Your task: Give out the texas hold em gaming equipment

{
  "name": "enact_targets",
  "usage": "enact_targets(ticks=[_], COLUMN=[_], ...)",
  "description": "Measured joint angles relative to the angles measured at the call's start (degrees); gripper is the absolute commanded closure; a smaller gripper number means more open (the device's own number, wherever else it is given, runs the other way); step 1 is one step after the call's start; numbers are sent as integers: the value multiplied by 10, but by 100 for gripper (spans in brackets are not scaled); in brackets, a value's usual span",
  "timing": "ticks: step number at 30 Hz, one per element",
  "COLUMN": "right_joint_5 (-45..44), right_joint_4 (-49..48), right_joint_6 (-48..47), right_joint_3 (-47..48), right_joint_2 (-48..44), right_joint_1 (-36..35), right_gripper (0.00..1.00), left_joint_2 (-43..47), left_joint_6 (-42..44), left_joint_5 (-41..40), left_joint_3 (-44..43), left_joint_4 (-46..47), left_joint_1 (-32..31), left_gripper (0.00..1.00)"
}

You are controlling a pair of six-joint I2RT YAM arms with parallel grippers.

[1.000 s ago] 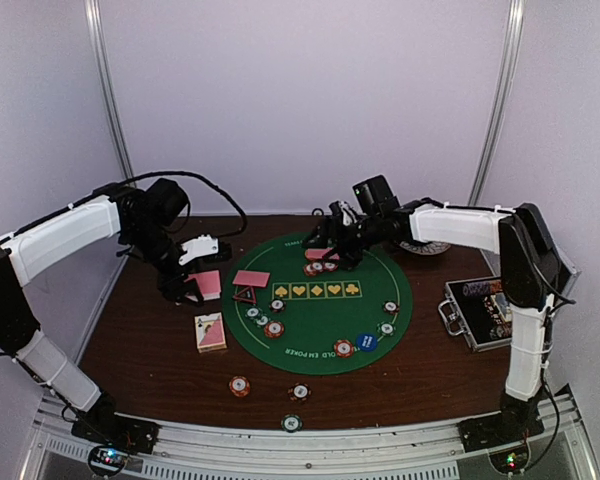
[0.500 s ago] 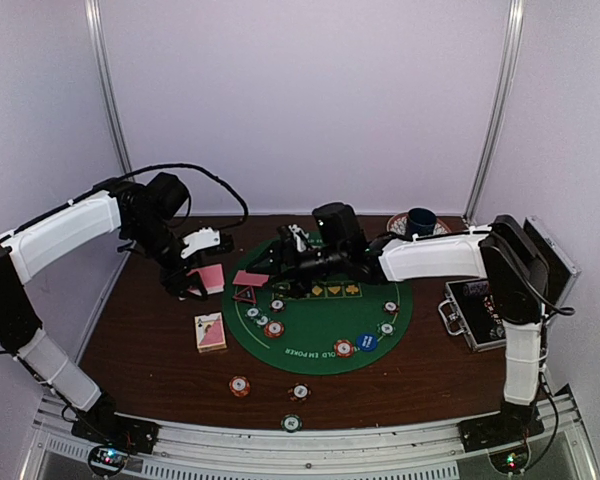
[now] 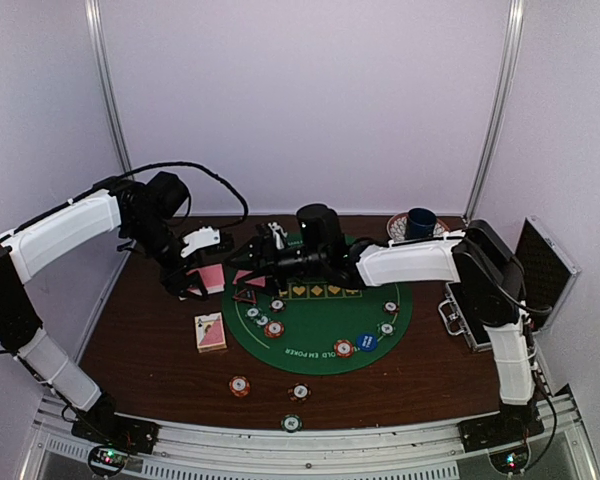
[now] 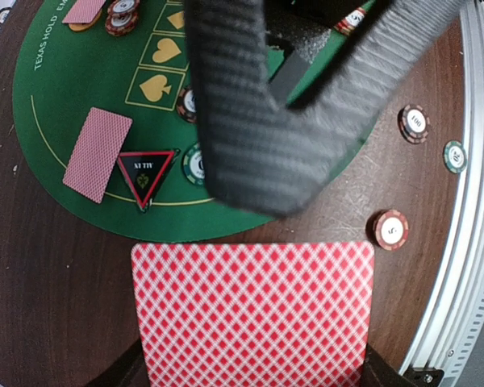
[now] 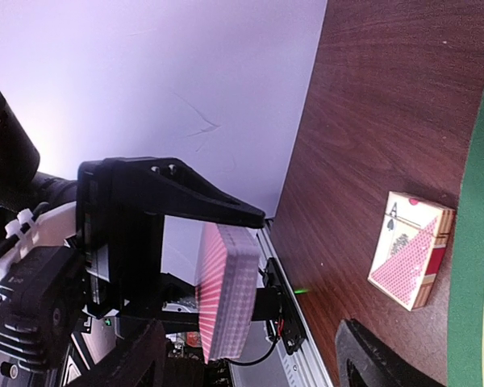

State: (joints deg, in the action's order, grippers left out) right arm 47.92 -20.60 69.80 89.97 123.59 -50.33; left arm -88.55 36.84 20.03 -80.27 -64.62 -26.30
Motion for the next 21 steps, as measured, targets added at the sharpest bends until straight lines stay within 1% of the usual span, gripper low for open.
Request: enact_targets(ticks=[14, 19, 21], right_joint_5=[24, 29, 29], right_joint_4=[-6, 6, 11], right_joint_6=[26, 31, 35], right_joint_3=[101, 141, 148], right_joint_2=[72, 101, 108], right_joint_1=[-30, -33, -34], right_gripper=[25, 32, 37], left_joint_2=[0, 0, 0], left_joint_6=[-1, -1, -1], left_joint_5=[6, 8, 8], left_joint_3=[0, -1, -1], left_joint_4=[0, -1, -1], left_joint_1=[0, 0, 0], left_gripper=[100, 100, 100])
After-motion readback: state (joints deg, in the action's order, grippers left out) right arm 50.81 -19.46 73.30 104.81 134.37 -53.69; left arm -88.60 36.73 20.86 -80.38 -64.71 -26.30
